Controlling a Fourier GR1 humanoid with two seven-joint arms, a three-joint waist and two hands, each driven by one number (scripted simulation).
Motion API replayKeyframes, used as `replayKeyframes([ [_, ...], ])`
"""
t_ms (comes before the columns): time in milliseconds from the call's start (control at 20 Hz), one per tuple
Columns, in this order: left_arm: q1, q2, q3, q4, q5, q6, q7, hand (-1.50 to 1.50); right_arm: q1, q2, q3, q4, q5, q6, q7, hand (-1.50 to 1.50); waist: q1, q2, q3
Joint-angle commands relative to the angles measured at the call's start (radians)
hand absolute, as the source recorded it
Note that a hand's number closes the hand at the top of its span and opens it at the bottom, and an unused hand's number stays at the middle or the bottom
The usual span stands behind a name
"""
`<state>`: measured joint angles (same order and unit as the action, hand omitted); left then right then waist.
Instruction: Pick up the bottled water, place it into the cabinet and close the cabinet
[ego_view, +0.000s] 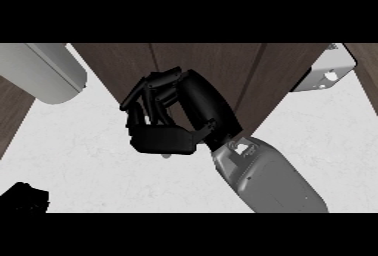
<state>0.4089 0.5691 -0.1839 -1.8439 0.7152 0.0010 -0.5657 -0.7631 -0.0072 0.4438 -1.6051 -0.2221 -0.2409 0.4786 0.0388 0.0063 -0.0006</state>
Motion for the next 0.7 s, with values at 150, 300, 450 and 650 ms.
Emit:
replayKeyframes([
  [150,-0.033,-0.027,0.04,0.071,-0.011,-0.046,-0.017,1.5,-0.135,0.007,-0.164,0.406,-0.059,0.181,-0.219,1.5,-0.014,0.001,0.0],
  [300,0.0,0.001,0.05,-0.023,0.018,-0.023,0.05,1.5,-0.152,-0.028,-0.215,0.505,-0.068,0.235,-0.269,1.5,-0.008,0.003,0.001],
  [450,0.001,0.006,0.058,-0.009,0.027,-0.066,0.027,1.5,-0.171,-0.089,-0.254,0.547,-0.098,0.303,-0.283,1.5,0.0,0.008,0.001],
  [650,-0.005,0.011,0.049,0.008,0.007,-0.076,0.027,1.5,-0.18,-0.103,-0.263,0.594,-0.093,0.323,-0.326,1.5,0.002,0.013,0.0],
])
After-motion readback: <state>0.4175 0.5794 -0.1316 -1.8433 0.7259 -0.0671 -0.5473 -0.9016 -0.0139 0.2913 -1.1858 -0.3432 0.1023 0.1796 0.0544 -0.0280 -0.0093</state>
